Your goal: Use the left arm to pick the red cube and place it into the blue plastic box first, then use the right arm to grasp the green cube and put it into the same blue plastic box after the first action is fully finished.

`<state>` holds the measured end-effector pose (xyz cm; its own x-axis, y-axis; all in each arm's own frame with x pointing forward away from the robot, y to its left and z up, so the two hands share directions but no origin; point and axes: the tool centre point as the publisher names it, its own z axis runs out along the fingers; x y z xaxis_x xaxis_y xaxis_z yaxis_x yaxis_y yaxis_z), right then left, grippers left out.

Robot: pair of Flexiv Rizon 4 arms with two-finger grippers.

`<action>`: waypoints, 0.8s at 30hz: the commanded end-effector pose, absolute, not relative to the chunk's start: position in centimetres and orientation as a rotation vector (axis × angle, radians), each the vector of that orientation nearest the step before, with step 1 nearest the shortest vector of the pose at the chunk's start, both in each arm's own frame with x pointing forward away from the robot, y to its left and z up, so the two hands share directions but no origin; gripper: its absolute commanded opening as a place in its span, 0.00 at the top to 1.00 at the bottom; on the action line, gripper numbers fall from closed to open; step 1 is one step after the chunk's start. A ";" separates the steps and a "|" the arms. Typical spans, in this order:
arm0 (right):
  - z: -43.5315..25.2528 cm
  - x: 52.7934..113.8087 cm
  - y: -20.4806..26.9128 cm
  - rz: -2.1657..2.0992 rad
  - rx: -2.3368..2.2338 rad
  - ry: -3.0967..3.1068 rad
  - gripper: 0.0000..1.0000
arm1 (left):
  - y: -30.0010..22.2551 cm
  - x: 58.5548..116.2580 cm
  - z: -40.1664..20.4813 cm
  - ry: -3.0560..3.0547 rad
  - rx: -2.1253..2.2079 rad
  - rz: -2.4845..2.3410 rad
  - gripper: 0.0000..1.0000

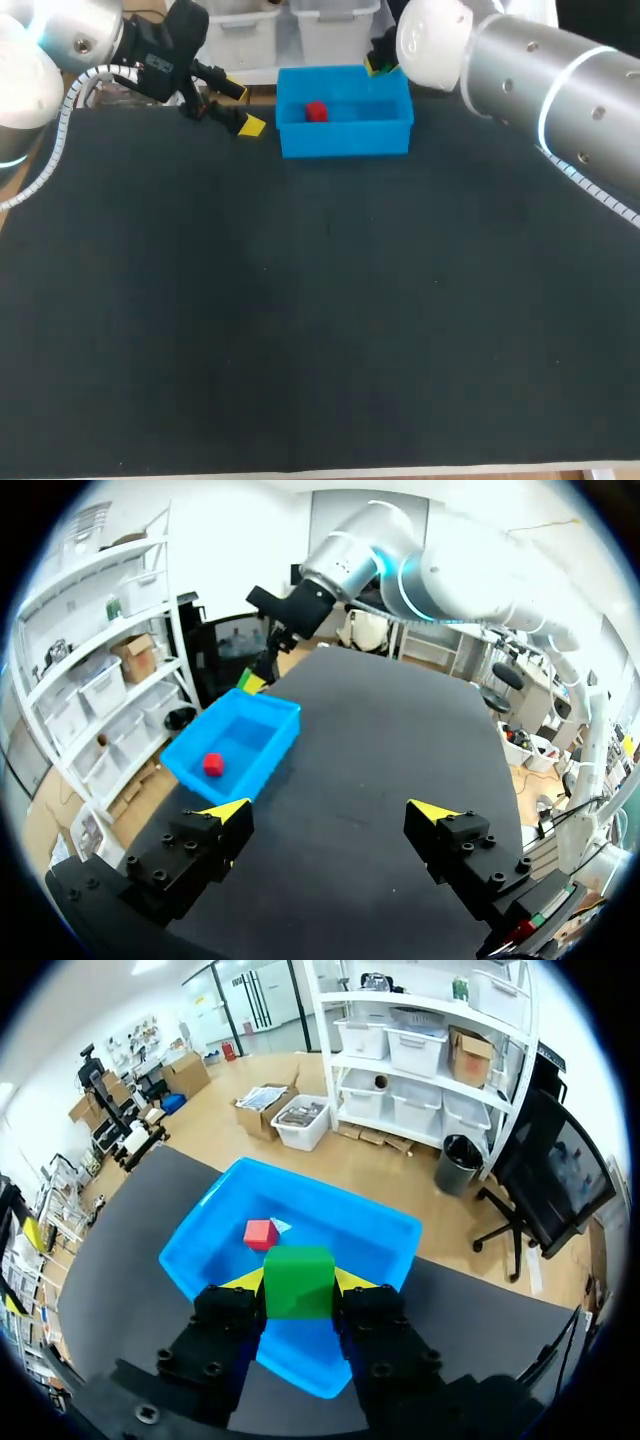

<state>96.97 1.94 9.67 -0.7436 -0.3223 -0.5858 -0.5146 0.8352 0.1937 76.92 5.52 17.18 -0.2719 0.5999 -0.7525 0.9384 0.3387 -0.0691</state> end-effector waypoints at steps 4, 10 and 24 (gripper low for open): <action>9.3 101.5 3.2 0.489 -0.704 2.641 1.00 | 5.6 76.9 17.1 1.970 1.344 -0.695 0.00; 9.6 101.4 2.5 0.483 -0.658 2.650 0.00 | 5.6 76.9 17.1 1.970 1.344 -0.695 0.00; 14.2 98.9 0.2 0.464 -0.586 2.596 0.00 | 5.6 76.9 17.1 1.970 1.344 -0.695 0.00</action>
